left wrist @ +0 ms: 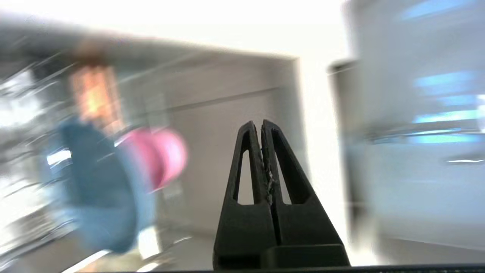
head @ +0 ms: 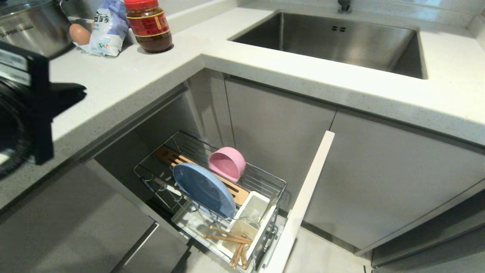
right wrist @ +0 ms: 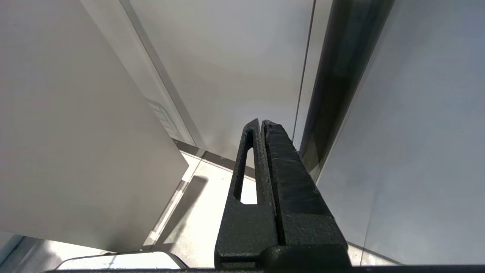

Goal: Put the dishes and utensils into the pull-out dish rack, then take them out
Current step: Take the plate out of the cupboard

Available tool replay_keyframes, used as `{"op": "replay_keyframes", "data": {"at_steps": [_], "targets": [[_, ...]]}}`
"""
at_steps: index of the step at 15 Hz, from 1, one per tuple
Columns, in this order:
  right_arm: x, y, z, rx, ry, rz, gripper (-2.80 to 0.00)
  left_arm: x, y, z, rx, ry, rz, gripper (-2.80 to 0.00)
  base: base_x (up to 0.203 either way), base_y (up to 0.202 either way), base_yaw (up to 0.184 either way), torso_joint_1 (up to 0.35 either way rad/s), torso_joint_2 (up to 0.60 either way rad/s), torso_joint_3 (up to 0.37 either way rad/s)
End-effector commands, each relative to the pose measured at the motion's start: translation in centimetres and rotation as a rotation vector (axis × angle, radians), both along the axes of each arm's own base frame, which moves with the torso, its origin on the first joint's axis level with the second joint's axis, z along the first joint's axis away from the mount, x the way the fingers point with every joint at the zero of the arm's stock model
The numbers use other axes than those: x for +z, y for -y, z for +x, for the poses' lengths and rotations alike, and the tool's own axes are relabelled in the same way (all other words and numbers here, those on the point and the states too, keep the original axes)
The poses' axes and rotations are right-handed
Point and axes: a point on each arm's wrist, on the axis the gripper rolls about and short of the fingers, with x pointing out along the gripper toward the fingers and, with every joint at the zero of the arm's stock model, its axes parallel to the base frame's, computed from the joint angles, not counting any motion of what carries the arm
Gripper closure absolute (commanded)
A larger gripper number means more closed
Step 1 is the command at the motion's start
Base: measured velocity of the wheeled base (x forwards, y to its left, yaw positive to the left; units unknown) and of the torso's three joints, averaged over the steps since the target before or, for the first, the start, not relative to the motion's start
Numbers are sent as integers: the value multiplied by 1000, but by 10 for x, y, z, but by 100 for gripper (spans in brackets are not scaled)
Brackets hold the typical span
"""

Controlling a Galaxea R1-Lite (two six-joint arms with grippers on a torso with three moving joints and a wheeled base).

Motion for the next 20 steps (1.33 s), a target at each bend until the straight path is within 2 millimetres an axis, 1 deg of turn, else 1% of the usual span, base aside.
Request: {"op": "replay_keyframes", "data": {"at_steps": [1, 2, 4, 5, 7, 8, 10, 12, 14, 15, 16, 17, 18, 20], "targets": [[0, 0, 0, 0, 5, 0, 0, 37, -43, -28, 56, 180, 19, 0, 0, 0, 0, 0, 0, 0], [0, 0, 0, -1, 5, 0, 0, 47, -56, -36, 106, 245, 78, 0, 0, 0, 0, 0, 0, 0], [0, 0, 0, 0, 5, 0, 0, 59, -81, -60, 149, 362, 198, 0, 0, 0, 0, 0, 0, 0], [0, 0, 0, 0, 5, 0, 0, 62, -92, -76, 149, 429, 267, 0, 0, 0, 0, 0, 0, 0], [0, 0, 0, 1, 5, 0, 0, 60, -107, -108, 174, 503, 428, 0, 0, 0, 0, 0, 0, 0], [0, 0, 0, 1, 5, 0, 0, 55, -111, -123, 172, 500, 506, 0, 0, 0, 0, 0, 0, 0], [0, 0, 0, -1, 5, 0, 0, 38, -116, -155, 161, 437, 655, 0, 0, 0, 0, 0, 0, 0], [0, 0, 0, 1, 5, 0, 0, 18, -118, -190, 116, 399, 776, 0, 0, 0, 0, 0, 0, 0], [0, 0, 0, 1, 5, 0, 0, -9, -116, -218, 77, 376, 900, 0, 0, 0, 0, 0, 0, 0], [0, 0, 0, -1, 5, 0, 0, -25, -113, -220, 68, 343, 948, 0, 0, 0, 0, 0, 0, 0], [0, 0, 0, -1, 5, 0, 0, -41, -110, -216, 56, 296, 986, 0, 0, 0, 0, 0, 0, 0], [0, 0, 0, -1, 5, 0, 0, -49, -108, -212, 57, 256, 1006, 0, 0, 0, 0, 0, 0, 0], [0, 0, 0, -1, 5, 0, 0, -51, -107, -212, 63, 236, 1013, 0, 0, 0, 0, 0, 0, 0], [0, 0, 0, 1, 5, 0, 0, -55, -99, -212, 74, 197, 1035, 0, 0, 0, 0, 0, 0, 0]]}}
